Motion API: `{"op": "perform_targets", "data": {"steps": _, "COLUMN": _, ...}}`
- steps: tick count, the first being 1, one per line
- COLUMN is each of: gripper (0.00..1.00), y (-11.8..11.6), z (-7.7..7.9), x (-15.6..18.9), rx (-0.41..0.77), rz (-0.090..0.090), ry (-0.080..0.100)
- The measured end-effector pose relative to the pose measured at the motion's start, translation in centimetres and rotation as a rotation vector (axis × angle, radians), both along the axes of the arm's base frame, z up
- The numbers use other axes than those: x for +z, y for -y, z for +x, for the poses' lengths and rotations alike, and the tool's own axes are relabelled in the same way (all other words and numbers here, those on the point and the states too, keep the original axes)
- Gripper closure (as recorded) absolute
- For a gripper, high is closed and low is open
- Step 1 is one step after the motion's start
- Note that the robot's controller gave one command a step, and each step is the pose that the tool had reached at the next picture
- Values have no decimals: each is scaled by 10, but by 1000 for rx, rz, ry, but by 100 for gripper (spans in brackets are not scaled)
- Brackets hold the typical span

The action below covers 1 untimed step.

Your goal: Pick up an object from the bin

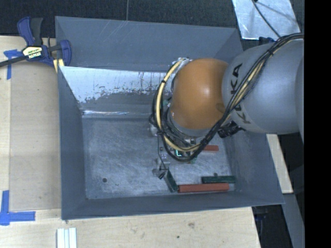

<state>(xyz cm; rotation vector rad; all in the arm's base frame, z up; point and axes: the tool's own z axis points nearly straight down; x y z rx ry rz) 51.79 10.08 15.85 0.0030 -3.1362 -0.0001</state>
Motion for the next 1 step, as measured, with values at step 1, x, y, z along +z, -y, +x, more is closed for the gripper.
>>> {"op": "perform_targets", "data": {"steps": 1, "gripper": 0, "y": 74, "z": -14, "x": -91, "rx": 72, "rz": -1, "ry": 2}}
